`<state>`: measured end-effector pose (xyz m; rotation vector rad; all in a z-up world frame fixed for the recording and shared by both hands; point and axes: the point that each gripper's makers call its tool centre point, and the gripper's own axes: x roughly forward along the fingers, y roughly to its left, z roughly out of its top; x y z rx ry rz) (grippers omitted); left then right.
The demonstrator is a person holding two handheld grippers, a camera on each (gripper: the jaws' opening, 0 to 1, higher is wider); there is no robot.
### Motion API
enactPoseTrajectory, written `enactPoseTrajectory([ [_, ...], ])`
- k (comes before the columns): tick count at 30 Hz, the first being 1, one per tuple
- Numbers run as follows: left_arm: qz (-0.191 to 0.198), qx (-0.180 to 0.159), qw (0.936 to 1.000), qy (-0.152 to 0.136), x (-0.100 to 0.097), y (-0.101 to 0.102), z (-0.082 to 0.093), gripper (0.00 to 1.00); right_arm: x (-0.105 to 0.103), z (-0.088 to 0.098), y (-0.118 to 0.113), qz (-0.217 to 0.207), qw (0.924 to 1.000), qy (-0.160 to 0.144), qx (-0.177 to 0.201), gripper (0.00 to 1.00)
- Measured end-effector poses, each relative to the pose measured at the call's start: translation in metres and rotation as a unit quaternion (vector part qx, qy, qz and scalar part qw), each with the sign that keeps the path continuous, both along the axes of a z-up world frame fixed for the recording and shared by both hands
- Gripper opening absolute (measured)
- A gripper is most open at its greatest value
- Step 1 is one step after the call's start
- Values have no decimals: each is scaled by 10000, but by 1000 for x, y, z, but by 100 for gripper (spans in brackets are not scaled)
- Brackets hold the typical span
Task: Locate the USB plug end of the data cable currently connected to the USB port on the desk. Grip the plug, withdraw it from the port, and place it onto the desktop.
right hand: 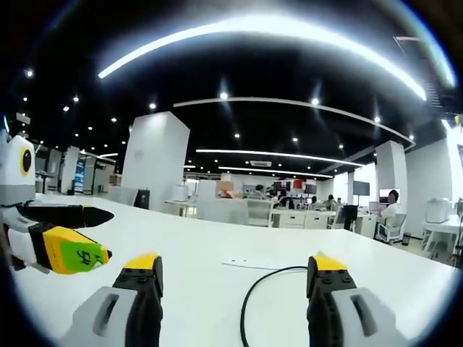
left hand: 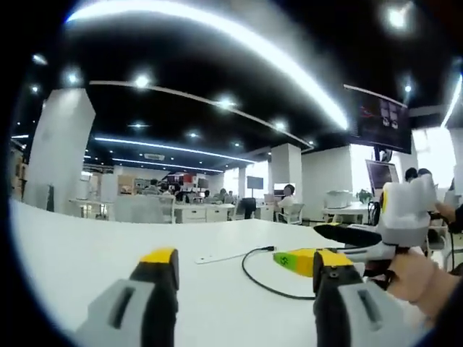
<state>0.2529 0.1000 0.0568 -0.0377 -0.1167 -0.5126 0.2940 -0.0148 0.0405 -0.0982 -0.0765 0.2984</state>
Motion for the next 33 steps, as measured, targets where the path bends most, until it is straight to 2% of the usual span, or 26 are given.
enactPoseTrajectory([
  [4, 24, 120, 9998, 171, 2, 0, -6, 74, 0, 0, -1, -4, 10000, 7, 2, 82],
  [7, 14, 59, 9997, 220, 1, 0, -5, 74, 0, 1, -1, 9, 10000, -10, 14, 81],
  [13, 88, 49, 9999, 103, 1, 4, 1, 70, 0, 1, 0, 24, 10000, -13, 25, 81],
  [17, 206, 255, 9994, -63, 0, 5, 3, 70, 0, -1, 1, 60, 10000, 29, 51, 80],
  [22, 247, 381, 9989, -75, 1, 5, 1, 71, -1, -2, 6, 179, 9998, 41, 28, 72],
  [24, 378, 531, 9978, -137, 2, 9, 1, 73, -2, -3, 9, 226, 9997, 63, -2, 69],
  [26, 417, 564, 9974, -168, 3, 10, 1, 74, -3, -3, 12, 254, 9997, 57, -32, 70],
  [33, 145, -44, 9997, 184, 5, 12, -1, 73, -1, -6, 12, 248, 9996, 98, -55, 70],
])
